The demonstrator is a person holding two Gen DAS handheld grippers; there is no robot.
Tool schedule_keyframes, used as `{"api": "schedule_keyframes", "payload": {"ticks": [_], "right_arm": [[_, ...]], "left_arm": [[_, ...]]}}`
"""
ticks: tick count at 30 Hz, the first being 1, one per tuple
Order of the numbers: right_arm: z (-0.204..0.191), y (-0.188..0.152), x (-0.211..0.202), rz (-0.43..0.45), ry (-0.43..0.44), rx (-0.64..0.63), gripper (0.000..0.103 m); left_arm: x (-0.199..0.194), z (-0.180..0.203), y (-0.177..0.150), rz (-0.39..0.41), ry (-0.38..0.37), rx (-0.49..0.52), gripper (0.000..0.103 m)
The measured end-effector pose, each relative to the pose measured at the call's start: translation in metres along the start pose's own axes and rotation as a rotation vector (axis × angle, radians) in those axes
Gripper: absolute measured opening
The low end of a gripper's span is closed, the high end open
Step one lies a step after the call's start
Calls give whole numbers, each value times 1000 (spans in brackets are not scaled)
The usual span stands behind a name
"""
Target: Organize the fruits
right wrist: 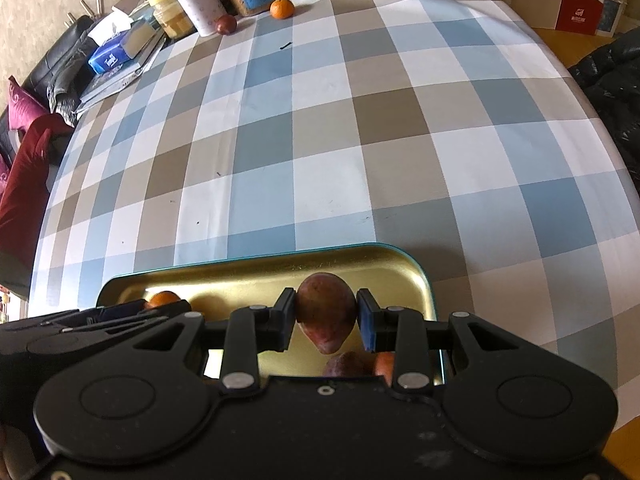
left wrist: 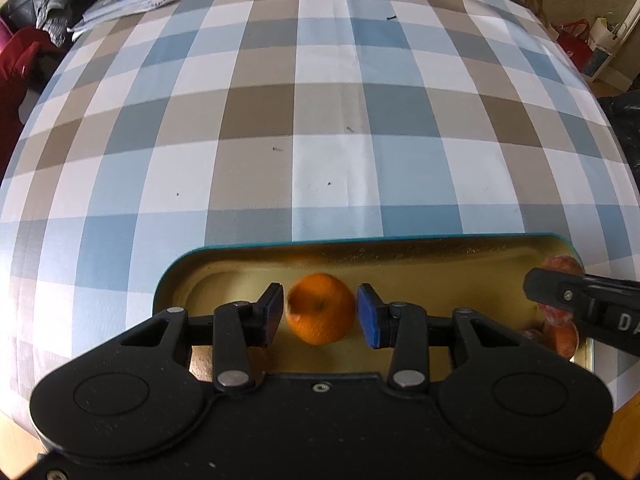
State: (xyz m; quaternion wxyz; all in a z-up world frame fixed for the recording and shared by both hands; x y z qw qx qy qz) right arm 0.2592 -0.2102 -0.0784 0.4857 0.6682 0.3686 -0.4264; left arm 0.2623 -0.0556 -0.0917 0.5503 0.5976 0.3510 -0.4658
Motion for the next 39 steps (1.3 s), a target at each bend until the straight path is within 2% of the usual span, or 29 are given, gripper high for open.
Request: {"api": "schedule_keyframes", "payload": {"ticks": [4, 18, 27, 39], "right_arm": [[-3, 1, 2, -5, -10, -22, 34], [-2, -7, -16, 35, 3, -26, 34], [2, -33, -37, 88, 13, -32, 34], [8, -80, -60, 143, 8, -58, 34]], "left_arm": [[-2, 2, 1, 13, 7, 15, 52], [-22, 2, -13, 71, 55, 21, 52], [-45, 6, -37, 137, 83, 23, 53], [-63, 8, -77, 184, 75, -9, 53]]}}
Point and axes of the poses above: each gripper's, at about its wrist camera, not at the fingertips, and x roughly the way its jaws point, z to its right, y to its top, the point moved 8 cm from there along x, roughly the way its jaws point, and after that the axes turned 4 degrees about -x, right-handed, at the moved point
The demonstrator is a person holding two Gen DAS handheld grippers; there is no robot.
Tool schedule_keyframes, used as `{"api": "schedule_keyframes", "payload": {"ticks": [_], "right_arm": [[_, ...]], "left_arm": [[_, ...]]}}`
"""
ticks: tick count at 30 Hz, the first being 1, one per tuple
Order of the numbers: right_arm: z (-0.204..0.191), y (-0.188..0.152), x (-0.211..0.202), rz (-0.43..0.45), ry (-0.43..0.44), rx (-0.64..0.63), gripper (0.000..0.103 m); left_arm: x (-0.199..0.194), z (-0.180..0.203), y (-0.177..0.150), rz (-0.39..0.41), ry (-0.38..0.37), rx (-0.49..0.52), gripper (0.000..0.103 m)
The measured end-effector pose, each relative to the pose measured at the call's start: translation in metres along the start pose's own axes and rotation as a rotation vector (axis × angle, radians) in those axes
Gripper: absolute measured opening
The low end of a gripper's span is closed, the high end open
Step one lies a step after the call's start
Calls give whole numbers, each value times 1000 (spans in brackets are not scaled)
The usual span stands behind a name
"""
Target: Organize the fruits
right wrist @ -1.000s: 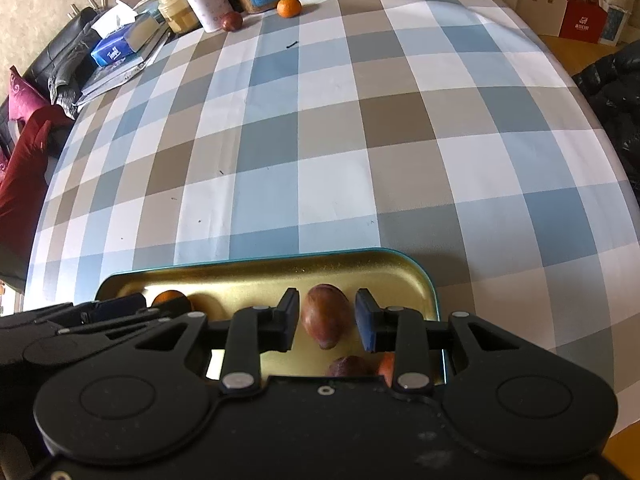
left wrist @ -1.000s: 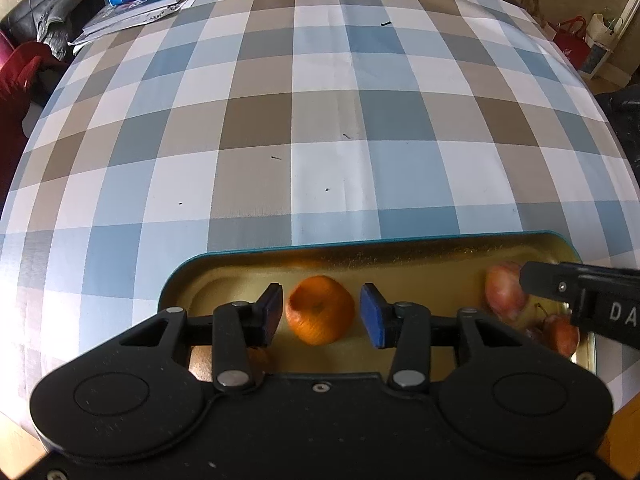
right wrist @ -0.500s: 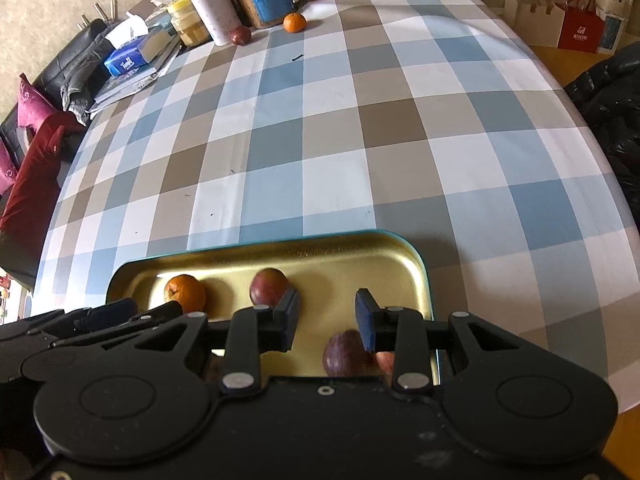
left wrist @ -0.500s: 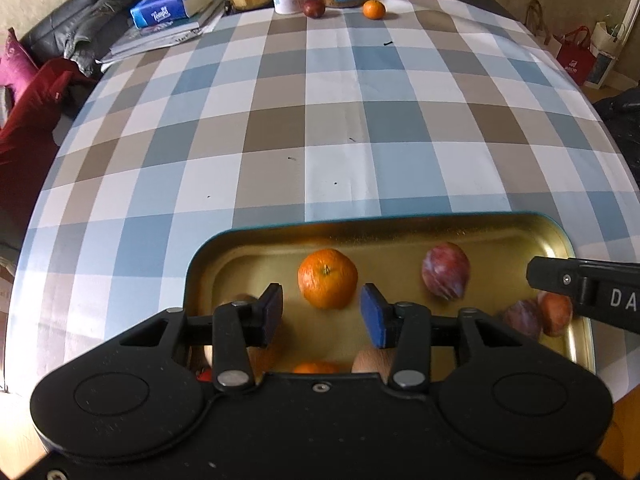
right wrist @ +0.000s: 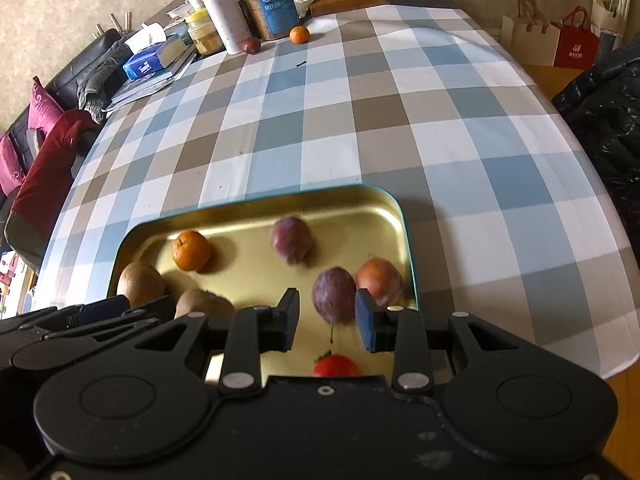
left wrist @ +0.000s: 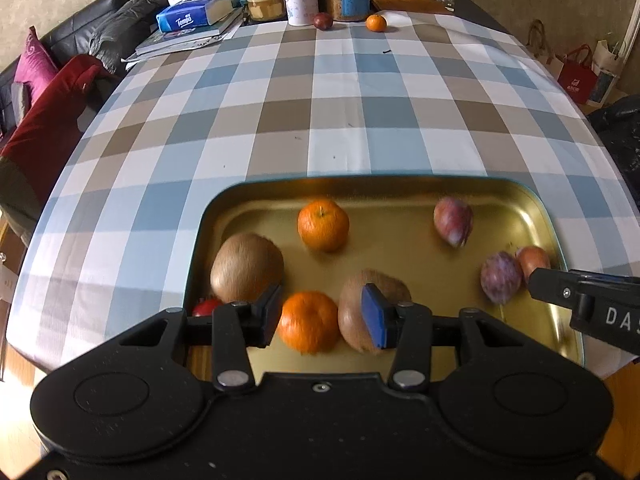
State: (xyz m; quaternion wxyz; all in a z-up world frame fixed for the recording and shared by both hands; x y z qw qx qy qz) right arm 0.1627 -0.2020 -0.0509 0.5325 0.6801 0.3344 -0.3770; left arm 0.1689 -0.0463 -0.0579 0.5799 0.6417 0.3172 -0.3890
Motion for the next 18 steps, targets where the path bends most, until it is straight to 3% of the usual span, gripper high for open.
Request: {"api": "schedule_keyframes", "payload": {"ticks": [18], "right_arm": [[2, -40, -18, 55, 26, -12, 34]], "left_arm": [[-10, -8, -38, 11, -12, -41, 54]]}}
Point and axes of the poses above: each gripper's, at about its wrist camera, not at the fingertips, and x roughly the way its jaws point, z to its right, y to its top, the point moved 8 cm from there along x, roughly the way its jaws point, and after that the axes turned 4 degrees about -x, right-handed, at the moved point
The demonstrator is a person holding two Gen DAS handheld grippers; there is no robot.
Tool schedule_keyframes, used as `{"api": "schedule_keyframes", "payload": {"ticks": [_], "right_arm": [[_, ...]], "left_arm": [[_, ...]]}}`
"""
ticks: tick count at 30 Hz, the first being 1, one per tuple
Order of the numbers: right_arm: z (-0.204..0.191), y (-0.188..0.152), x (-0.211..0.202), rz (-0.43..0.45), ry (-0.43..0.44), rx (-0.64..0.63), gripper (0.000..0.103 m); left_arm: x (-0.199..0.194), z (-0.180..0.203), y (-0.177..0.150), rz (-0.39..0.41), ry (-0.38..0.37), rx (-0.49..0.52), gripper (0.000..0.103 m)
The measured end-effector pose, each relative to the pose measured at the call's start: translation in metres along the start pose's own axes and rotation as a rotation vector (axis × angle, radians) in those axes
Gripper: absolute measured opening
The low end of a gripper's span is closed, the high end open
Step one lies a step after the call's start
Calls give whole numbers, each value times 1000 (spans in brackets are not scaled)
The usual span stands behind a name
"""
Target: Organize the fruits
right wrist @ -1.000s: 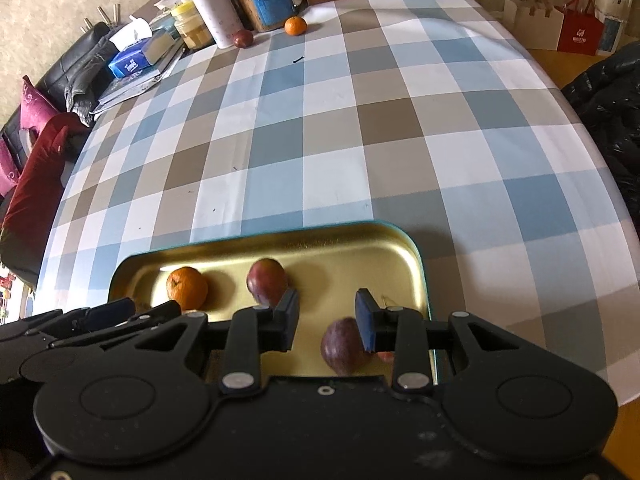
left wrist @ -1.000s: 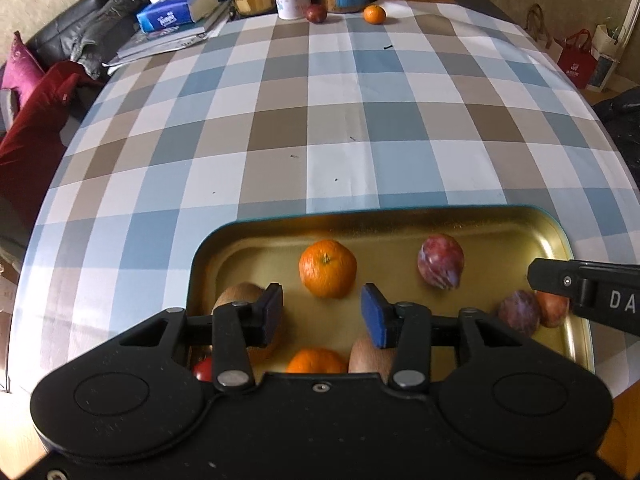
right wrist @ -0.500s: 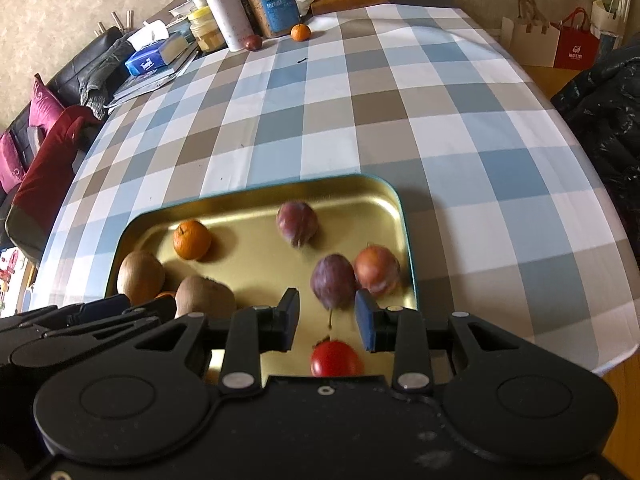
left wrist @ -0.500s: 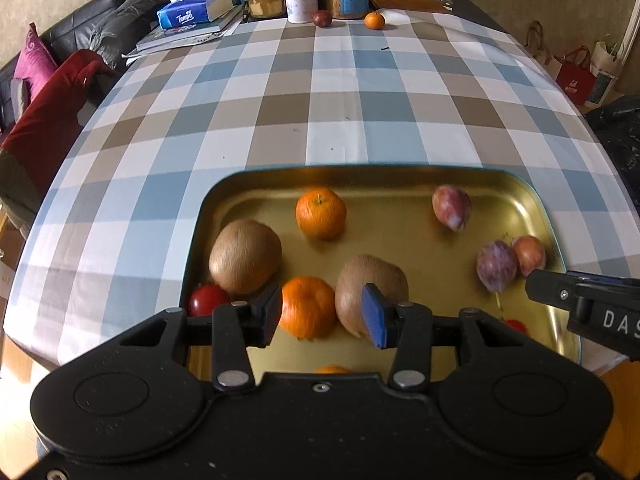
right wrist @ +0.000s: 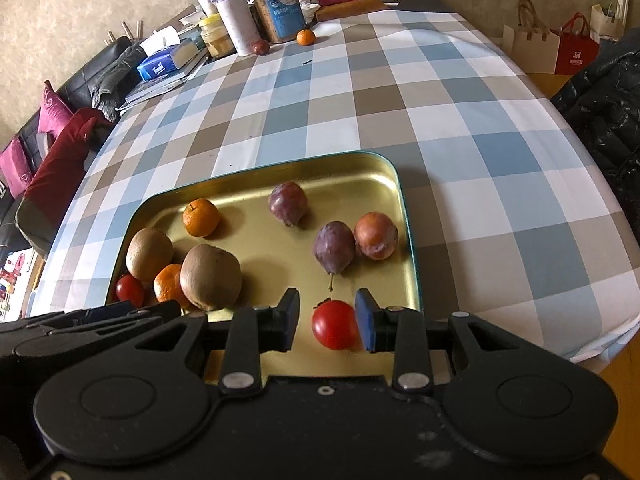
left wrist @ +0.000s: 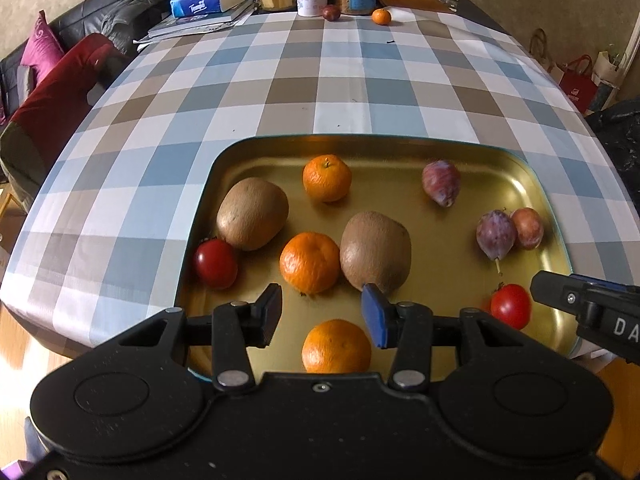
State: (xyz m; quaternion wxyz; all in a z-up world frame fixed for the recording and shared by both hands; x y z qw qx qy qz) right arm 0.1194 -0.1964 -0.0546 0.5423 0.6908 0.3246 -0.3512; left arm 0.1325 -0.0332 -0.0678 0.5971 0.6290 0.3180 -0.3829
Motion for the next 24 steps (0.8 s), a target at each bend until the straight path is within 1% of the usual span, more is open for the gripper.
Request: {"api": "schedule_keyframes", "payload": {"ticks": [10, 14, 19, 24], "right_arm": [[-7, -13, -9, 54, -4, -41, 34], [-9, -19, -9, 56, 4, -47, 34], [-12, -22, -9, 60, -18, -63, 34], [-16, -24, -8, 44, 2, -64, 34]], "left_arm": [[-4, -8, -11, 24, 27, 12, 54], [-6, -12, -16, 29, 37, 4, 54], [-5, -14, -21, 13, 30, 2, 54], [-6, -14, -24, 5, 34, 4, 54]]}}
Point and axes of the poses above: each gripper's, at about its wrist camera, not at the fingertips, and x roughly the way its jaws point, z to its right, y to its top, the point moved 8 cm from there along x, roughly the way its jaws point, and after that the axes turned 4 degrees about -x, right-handed, at the moved point
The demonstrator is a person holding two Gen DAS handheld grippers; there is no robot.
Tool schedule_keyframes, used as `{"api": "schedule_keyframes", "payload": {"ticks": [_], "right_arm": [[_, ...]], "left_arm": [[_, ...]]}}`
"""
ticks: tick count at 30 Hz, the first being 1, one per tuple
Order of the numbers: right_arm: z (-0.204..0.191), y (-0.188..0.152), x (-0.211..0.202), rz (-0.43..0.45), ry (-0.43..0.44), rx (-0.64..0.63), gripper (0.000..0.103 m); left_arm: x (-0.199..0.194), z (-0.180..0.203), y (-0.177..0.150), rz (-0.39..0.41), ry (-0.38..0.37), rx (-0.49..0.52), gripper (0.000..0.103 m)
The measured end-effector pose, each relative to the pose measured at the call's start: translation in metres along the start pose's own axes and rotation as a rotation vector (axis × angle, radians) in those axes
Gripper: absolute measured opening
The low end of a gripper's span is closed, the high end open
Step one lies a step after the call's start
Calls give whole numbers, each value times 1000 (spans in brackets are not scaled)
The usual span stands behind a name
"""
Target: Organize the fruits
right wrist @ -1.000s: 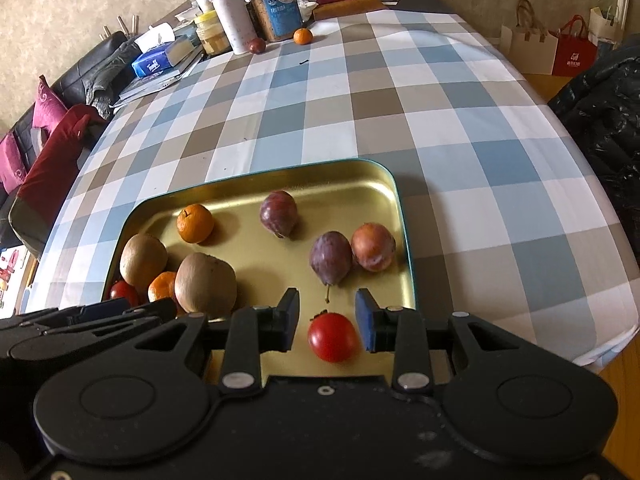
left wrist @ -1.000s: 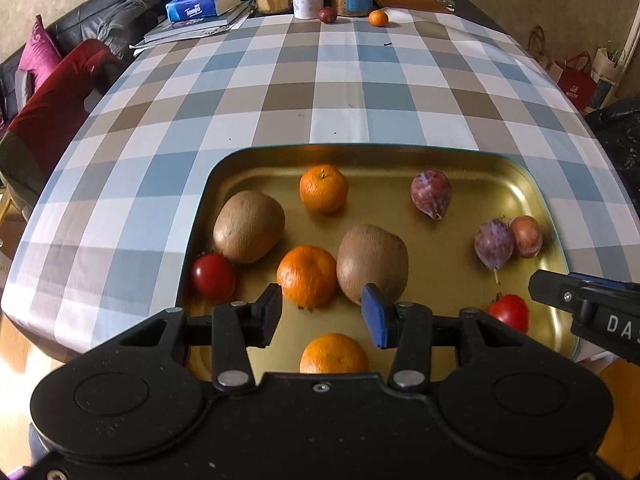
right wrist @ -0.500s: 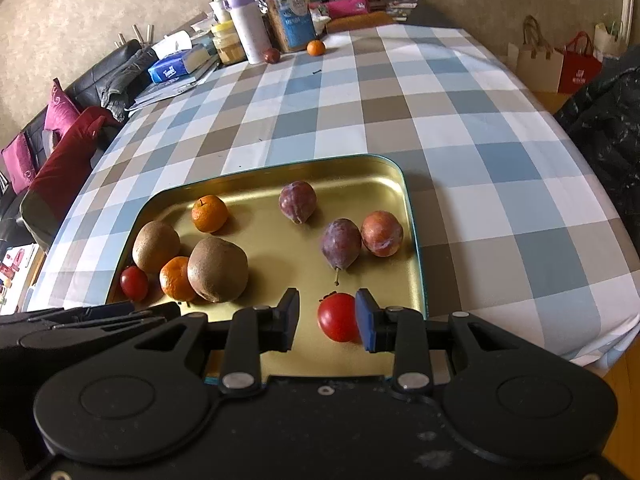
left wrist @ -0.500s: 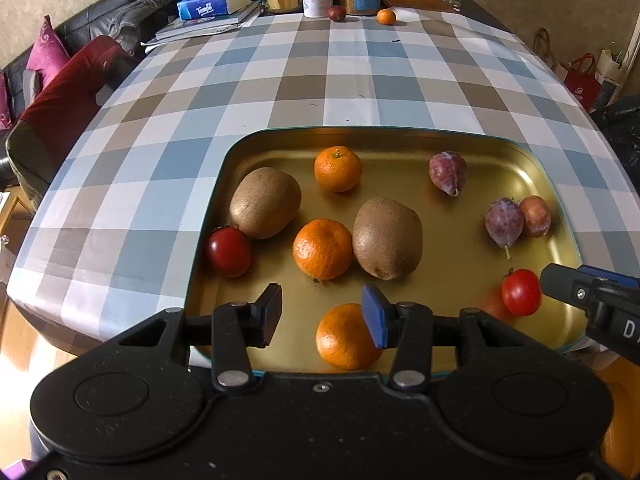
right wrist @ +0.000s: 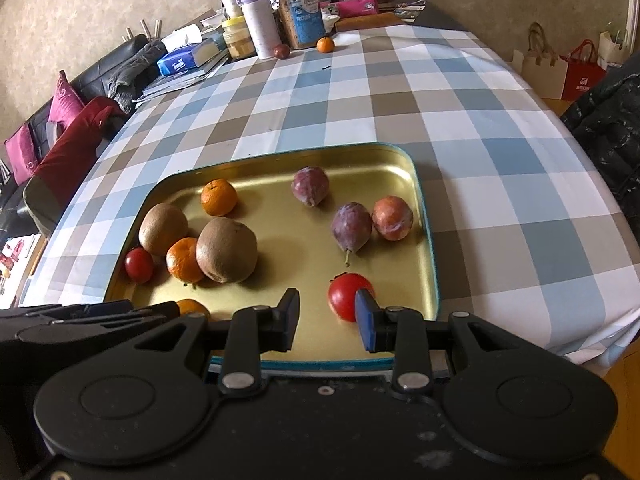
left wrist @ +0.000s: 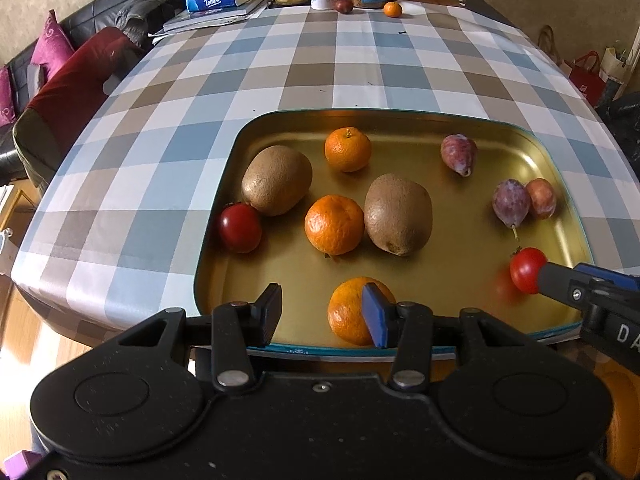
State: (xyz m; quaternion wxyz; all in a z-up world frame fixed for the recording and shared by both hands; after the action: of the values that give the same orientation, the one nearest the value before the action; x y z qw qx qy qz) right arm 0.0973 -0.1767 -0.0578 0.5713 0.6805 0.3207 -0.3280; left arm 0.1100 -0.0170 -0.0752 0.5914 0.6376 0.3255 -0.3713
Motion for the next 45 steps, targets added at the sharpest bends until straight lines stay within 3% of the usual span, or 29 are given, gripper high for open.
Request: {"api": "schedule_keyframes", "payload": {"ticks": [45], "right_arm": [[-3, -4, 5, -27, 2, 3, 34]], "left_arm": [[-3, 6, -7, -12, -3, 25, 54]]}}
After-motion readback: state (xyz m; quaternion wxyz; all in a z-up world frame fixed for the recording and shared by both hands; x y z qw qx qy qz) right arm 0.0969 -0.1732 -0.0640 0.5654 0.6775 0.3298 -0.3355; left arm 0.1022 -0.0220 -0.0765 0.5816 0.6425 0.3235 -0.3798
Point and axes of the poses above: each gripper's, at about its wrist camera, not at the fingertips, and x roughly the way its jaws point, z to its right, y to its top, the point moved 8 cm from there along x, roughly the way its jaws point, and after that the axes turned 4 degrees about -x, right-handed, at the moved point
